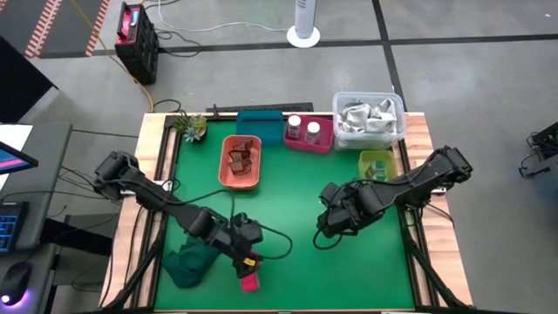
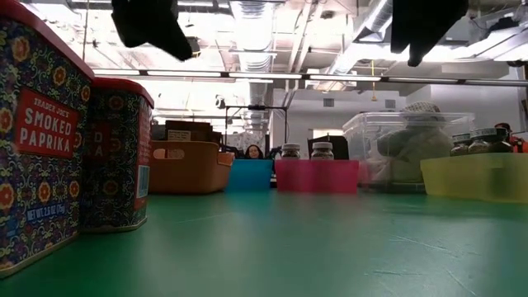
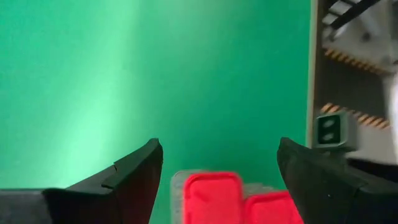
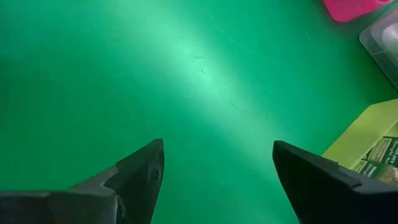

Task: Sort spices by type
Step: Put the top red spice can into the blue bin

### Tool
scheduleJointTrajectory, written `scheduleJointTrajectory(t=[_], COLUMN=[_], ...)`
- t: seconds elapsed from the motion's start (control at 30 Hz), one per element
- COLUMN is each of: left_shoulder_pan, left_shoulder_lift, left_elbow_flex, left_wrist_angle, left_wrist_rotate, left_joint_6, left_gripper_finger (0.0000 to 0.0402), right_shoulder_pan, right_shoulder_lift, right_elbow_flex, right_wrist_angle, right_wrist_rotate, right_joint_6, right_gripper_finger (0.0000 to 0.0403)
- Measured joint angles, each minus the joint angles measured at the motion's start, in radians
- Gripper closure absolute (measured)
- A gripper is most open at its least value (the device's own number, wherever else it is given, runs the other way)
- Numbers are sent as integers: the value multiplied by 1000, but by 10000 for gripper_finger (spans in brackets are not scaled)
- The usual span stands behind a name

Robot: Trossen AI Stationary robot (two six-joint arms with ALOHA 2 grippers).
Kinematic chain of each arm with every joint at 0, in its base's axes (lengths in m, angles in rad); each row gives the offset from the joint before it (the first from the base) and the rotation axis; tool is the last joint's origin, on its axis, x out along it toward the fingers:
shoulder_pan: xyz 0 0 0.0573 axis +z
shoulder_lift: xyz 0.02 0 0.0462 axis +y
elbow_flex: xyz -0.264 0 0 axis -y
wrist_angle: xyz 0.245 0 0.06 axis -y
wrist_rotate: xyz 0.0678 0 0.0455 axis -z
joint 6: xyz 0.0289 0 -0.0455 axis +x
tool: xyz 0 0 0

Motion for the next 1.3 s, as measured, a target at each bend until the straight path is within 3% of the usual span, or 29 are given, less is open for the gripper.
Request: scheduleJointTrajectory(t=[0.33,1.3], left_shoulder_pan=[0,20], left_shoulder_lift=[106,115], left_elbow_flex=[23,17], left_wrist_angle=[-76,-90], left_wrist_rotate=[138,141], left_joint_6=[-20,120], left_gripper_finger=[102,102], right_shoulder_pan=[5,-36], right_shoulder_lift=[0,0], right_elbow_flex=[0,0], right_wrist_angle=[47,107], right_wrist_rotate=[0,3], right_joint_6=[-3,-51], right_gripper_finger=[79,79])
